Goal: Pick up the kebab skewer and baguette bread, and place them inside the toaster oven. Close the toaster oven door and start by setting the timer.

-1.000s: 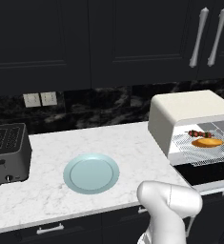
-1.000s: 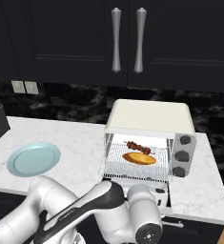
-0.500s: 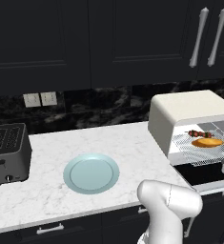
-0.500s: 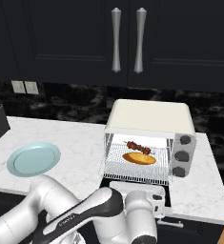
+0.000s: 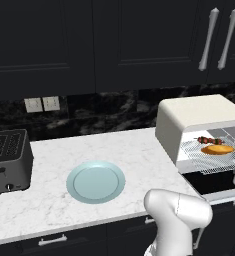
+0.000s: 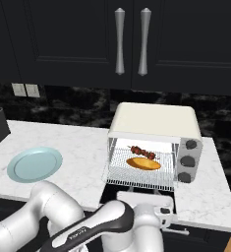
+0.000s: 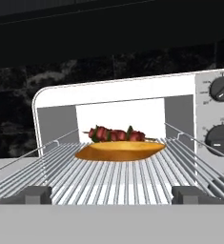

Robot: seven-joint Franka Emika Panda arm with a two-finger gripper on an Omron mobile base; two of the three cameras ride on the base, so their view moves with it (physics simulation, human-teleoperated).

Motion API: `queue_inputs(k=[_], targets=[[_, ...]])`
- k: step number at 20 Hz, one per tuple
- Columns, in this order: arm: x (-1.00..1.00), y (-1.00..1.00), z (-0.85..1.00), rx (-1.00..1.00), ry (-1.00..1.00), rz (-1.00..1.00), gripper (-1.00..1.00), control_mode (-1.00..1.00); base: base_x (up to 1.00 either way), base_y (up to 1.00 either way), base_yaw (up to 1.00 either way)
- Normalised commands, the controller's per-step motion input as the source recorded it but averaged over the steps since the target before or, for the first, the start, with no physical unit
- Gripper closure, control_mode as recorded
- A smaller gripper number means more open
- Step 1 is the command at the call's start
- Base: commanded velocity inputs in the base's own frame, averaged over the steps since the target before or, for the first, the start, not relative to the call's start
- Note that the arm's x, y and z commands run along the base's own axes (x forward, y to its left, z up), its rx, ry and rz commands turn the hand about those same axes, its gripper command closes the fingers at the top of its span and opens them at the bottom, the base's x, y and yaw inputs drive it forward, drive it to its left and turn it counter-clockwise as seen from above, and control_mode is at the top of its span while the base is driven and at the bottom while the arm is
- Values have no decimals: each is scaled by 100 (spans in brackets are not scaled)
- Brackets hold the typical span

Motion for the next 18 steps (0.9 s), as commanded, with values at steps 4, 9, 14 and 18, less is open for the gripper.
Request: queue_inputs(k=[4,9,14,18], targets=[[0,-4,-10,0,0,0,-100,-100,0,0,0],[0,0,-2,-1,0,0,-100,-100,0,0,0],[0,0,-5,-5,0,0,-100,-100,0,0,0],[0,0,-3,-5,1,0,-100,-100,0,0,0]])
